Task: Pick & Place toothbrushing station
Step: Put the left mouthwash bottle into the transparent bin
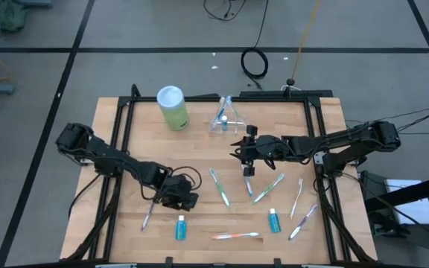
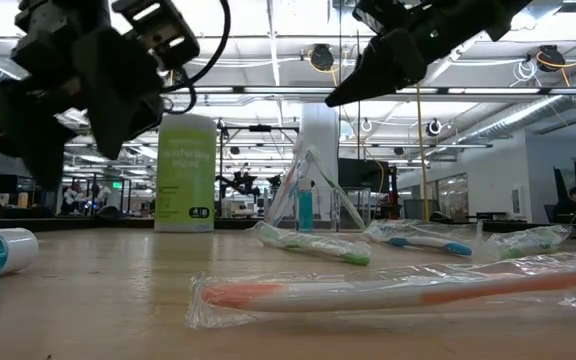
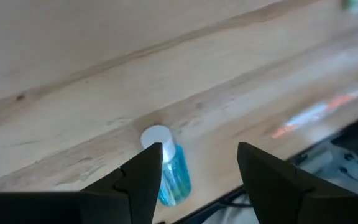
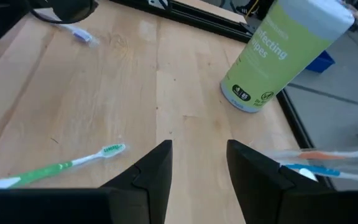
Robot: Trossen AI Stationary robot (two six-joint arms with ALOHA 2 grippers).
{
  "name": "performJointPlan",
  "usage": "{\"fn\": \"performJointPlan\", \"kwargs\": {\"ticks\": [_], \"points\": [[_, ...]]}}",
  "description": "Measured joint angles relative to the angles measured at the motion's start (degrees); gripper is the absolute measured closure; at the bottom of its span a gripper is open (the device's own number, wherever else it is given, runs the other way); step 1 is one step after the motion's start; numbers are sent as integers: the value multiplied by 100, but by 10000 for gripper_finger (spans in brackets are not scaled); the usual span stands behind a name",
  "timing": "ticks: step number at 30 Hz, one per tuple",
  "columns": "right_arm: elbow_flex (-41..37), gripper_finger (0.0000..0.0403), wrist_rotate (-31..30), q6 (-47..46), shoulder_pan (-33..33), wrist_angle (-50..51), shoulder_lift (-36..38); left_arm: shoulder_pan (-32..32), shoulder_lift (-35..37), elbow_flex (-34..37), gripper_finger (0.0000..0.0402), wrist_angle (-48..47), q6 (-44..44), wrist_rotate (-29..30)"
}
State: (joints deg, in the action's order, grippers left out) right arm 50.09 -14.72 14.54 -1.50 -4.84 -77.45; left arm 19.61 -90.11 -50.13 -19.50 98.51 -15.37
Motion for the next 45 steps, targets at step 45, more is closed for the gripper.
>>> {"fn": "performJointPlan", "kwargs": {"ticks": [45], "points": [[-2,259,2,634,0,42,0,475,-825,0,288,469,74,-163]]}}
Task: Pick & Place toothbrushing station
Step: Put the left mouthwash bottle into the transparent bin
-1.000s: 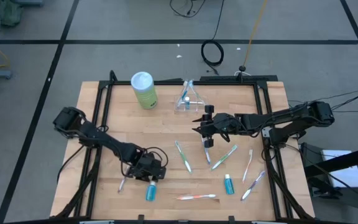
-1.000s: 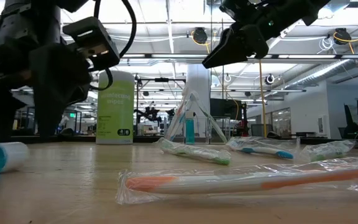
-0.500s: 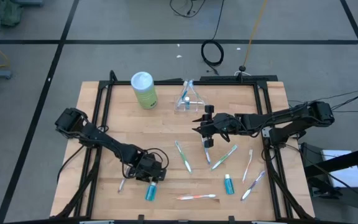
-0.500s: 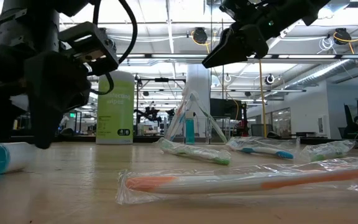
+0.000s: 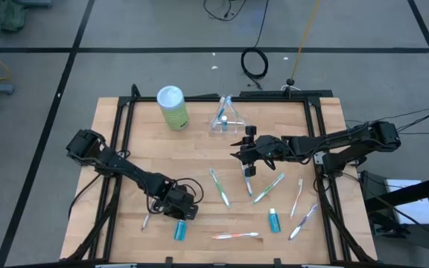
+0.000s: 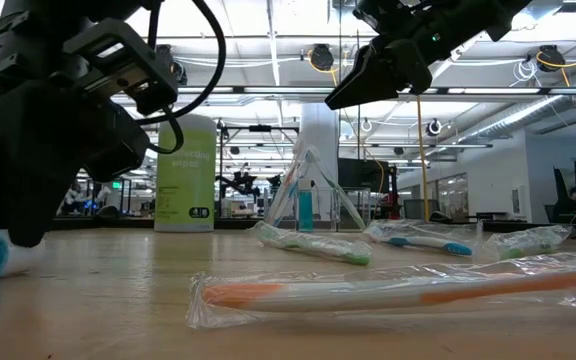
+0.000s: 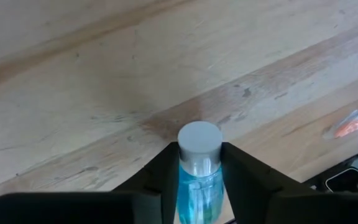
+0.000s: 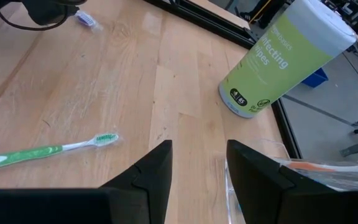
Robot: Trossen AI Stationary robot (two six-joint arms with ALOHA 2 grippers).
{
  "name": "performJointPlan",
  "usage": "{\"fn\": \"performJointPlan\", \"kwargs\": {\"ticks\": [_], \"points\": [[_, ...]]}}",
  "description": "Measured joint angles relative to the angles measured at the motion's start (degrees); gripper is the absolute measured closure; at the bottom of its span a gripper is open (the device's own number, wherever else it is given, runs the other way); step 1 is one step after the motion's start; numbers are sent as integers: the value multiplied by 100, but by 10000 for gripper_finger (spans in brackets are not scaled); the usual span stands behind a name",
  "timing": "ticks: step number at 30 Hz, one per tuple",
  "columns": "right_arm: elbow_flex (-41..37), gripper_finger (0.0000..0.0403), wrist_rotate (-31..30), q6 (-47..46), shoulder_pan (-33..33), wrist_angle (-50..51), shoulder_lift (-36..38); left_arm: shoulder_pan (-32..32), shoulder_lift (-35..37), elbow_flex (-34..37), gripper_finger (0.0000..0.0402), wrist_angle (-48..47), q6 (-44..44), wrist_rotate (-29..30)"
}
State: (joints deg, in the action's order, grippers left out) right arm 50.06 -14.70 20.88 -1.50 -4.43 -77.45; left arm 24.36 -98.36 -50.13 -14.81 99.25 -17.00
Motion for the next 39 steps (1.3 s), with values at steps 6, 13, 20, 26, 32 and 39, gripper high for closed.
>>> {"fn": "performJointPlan", "kwargs": {"ticks": [6,13,20,26,32,39], "points": [[0,259,0,0,0,0,0,-2,4,0,302,-1,-12,-6],[0,259,0,0,0,0,0,-203,4,0,303,10,-281,-13],[0,259,-22,13,0,67,0,-892,4,0,304,200,-1332,-94],[-6,259,-1184,360,-89,1359,533,-1743,6,0,304,315,-2721,-100],[-357,259,-92,-500,260,1830,1234,-2582,6,0,304,1167,-4175,-91],[-1474,259,1155,-101,1213,518,1882,-3315,6,0,304,2827,-5532,-49]]}}
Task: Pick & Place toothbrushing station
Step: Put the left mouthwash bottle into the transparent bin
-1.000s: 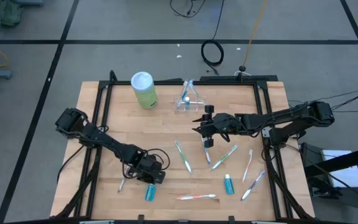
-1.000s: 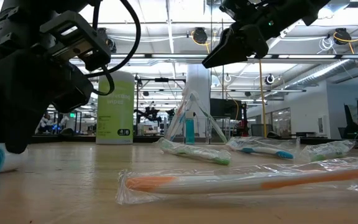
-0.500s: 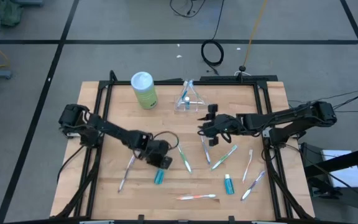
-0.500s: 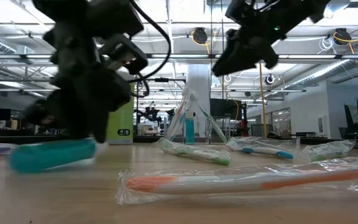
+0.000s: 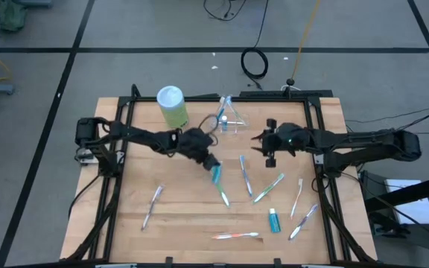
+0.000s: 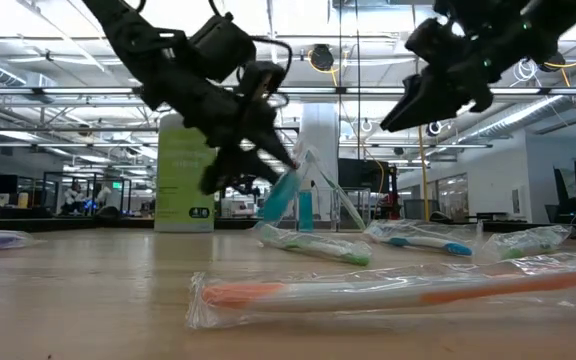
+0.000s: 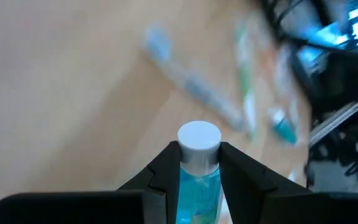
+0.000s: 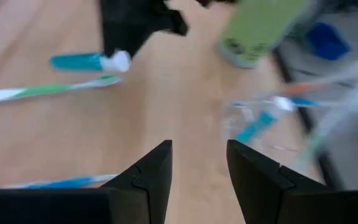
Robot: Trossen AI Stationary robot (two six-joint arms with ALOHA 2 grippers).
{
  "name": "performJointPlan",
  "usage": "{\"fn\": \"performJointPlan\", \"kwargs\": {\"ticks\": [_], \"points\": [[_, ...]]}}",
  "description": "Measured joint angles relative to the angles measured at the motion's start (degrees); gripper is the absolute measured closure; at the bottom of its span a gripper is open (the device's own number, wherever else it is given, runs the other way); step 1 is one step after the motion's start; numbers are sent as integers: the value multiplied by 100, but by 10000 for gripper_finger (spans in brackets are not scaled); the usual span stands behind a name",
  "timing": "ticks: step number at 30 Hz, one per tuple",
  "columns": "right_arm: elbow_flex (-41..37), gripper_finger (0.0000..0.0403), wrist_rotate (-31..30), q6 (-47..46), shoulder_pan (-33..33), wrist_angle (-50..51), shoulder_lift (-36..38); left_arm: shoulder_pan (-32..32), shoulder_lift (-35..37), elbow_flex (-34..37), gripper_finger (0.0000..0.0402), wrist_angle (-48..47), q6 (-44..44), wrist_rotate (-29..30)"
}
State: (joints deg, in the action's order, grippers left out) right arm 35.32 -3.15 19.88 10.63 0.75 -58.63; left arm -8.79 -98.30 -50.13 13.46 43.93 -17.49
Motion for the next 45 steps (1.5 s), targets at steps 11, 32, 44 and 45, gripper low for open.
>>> {"fn": "performJointPlan", "kwargs": {"ticks": [11,32,44,45], "points": [[-246,259,24,-457,553,-403,597,-680,0,0,304,3019,-3002,2319],[-246,259,39,-417,540,-653,601,-1033,-1334,-736,304,3936,-3633,2985],[-246,259,36,-240,540,-648,601,-891,-1530,-1131,304,3163,-3597,3621],[-246,259,36,-229,540,-647,601,-872,-1532,-1127,304,3221,-3617,3619]]}}
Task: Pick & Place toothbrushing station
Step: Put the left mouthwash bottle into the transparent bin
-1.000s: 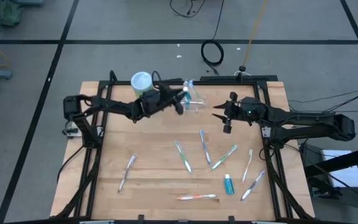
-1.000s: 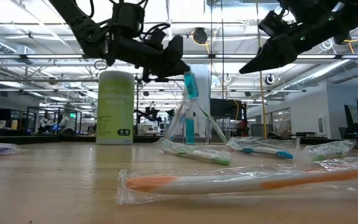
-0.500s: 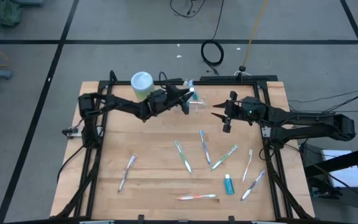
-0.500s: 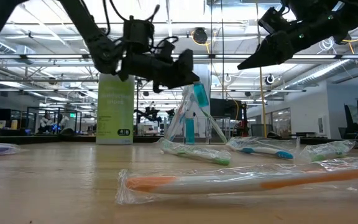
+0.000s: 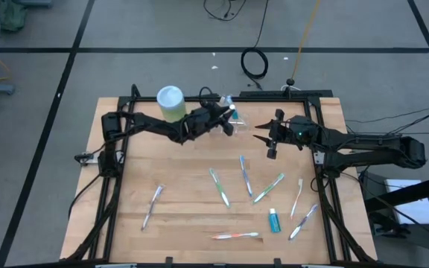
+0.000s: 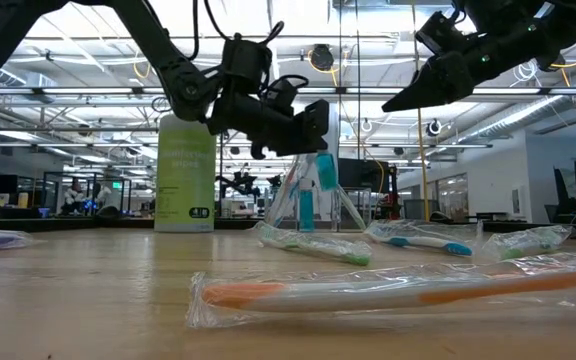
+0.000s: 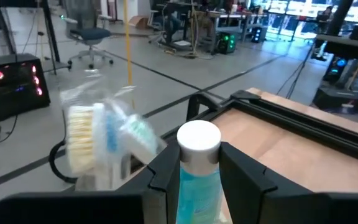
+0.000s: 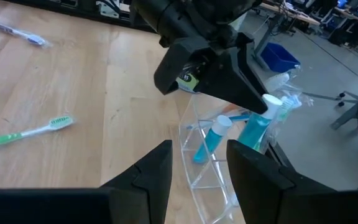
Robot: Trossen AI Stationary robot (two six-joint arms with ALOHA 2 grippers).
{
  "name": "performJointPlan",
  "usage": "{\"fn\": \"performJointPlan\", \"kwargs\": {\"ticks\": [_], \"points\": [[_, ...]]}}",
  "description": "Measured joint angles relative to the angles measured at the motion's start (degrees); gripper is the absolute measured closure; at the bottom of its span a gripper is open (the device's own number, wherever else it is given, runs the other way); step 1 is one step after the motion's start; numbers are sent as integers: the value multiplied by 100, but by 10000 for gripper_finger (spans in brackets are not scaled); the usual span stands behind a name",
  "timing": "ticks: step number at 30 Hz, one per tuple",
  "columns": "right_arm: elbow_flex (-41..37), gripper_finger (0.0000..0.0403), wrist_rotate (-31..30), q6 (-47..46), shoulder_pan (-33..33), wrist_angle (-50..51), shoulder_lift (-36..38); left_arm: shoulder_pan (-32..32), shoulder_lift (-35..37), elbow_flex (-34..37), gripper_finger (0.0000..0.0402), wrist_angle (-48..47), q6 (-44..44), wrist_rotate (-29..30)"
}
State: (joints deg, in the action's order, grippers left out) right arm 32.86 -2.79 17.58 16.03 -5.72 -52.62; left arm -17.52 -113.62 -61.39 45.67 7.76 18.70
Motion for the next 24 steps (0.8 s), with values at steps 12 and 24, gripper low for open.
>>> {"fn": "performJointPlan", "kwargs": {"ticks": [12,24], "points": [[0,259,0,4,0,-1,0,-4,0,1,304,-267,331,424],[2,259,0,4,0,-4,0,-238,0,5,304,-1150,681,-55]]}}
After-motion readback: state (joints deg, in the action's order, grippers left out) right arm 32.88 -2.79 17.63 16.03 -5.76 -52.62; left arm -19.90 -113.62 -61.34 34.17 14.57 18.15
